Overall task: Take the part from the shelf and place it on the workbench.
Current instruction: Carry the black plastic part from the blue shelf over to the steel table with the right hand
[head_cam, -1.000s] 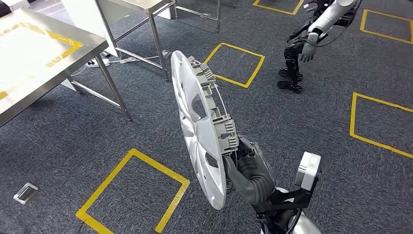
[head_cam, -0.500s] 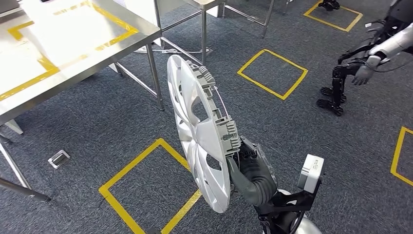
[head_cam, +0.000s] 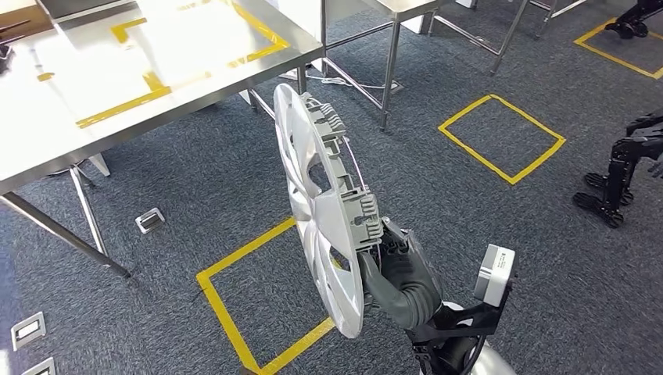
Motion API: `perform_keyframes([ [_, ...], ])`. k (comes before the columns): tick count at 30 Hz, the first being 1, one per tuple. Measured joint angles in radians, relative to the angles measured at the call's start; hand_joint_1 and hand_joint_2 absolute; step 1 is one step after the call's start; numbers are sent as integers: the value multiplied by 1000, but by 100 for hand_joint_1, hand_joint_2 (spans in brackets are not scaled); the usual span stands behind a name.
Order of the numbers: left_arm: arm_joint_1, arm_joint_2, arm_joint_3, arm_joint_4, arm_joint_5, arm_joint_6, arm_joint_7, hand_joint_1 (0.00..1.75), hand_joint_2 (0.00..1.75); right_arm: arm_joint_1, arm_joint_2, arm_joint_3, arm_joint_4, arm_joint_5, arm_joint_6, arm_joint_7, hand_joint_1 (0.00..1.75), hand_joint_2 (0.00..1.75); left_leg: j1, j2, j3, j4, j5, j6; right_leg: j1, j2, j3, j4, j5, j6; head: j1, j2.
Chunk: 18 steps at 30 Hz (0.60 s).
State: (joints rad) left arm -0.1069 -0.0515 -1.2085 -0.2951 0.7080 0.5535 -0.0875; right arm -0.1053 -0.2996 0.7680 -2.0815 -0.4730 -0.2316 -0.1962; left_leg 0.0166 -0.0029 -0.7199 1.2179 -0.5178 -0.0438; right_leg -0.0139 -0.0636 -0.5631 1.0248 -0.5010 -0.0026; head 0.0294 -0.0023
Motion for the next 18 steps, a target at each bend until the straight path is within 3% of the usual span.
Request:
perform_keyframes([
  [1, -1, 0, 0, 0, 1, 0, 0, 0, 175, 0, 0, 1, 0, 0, 1, 0, 175, 175, -1, 21, 35, -65, 25, -1, 0, -11, 4, 0, -4, 5, -1, 0],
  [3, -3, 0, 0, 0, 1, 0, 0, 0, 175, -3, 1, 2, 0, 0, 2, 0, 175, 175, -8, 55, 81, -156, 49, 9, 4, -31, 9, 4, -12, 16, -2, 0],
  [4, -4, 0, 0, 0, 1, 0, 0, 0, 175, -4, 1, 3, 0, 0, 3, 0, 175, 175, -13, 61, 85, -168, 45, 17, 6, -40, 11, 4, -14, 22, -2, 0],
  [6, -2, 0, 0, 0, 2, 0, -1, 0, 175, -7, 1, 4, 0, 0, 4, 1, 175, 175, -15, 42, 84, -170, 45, 34, 5, -57, 17, 1, -19, 33, -1, 0],
  [7, -1, 0, 0, 0, 2, 1, -2, 0, 175, -9, 1, 4, 0, -1, 5, 1, 175, 175, -14, 31, 85, -172, 46, 40, 3, -49, 18, 5, -26, 38, 0, 0],
  [9, -2, 0, 0, 0, 3, 3, -3, 0, 175, -12, 1, 4, 1, -2, 5, 2, 175, 175, -10, 12, 89, -175, 47, 52, -1, -2, -5, 63, -65, 43, 4, 0],
  [10, -3, 0, 0, 0, 3, 4, -3, 0, 175, -13, 1, 4, 2, -2, 5, 2, 175, 175, -10, 1, 89, -175, 47, 56, -2, 28, -35, 124, -93, 42, 8, 0],
  [12, -5, 0, 0, 0, 3, 5, -3, 0, 175, -12, 1, 5, 4, -2, 5, 2, 175, 175, -13, -23, 90, -175, 46, 61, -1, 55, -106, 252, -135, 39, 12, 0],
  [13, -5, 0, 0, 0, 4, 6, -3, 0, 175, -12, 1, 5, 5, -2, 5, 2, 175, 175, -16, -36, 91, -174, 46, 62, 0, 58, -127, 281, -132, 37, 13, 0],
  [14, -5, 0, 0, 0, 4, 6, -3, 0, 175, -12, 1, 5, 6, -2, 5, 3, 175, 175, -17, -50, 92, -174, 45, 62, 1, 60, -131, 273, -110, 33, 13, 0],
  [16, -5, 0, 0, 0, 4, 6, -3, 0, 175, -13, 1, 5, 7, -2, 5, 3, 175, 175, -17, -80, 94, -172, 44, 62, 3, 87, -95, 164, -30, 23, 13, 0],
  [18, -6, -2, 0, 0, 4, 6, -3, 0, 175, -12, 1, 5, 8, -3, 6, 3, 175, 175, -14, -104, 89, -167, 44, 56, 3, 143, -57, 55, 18, 16, 12, 0],
])
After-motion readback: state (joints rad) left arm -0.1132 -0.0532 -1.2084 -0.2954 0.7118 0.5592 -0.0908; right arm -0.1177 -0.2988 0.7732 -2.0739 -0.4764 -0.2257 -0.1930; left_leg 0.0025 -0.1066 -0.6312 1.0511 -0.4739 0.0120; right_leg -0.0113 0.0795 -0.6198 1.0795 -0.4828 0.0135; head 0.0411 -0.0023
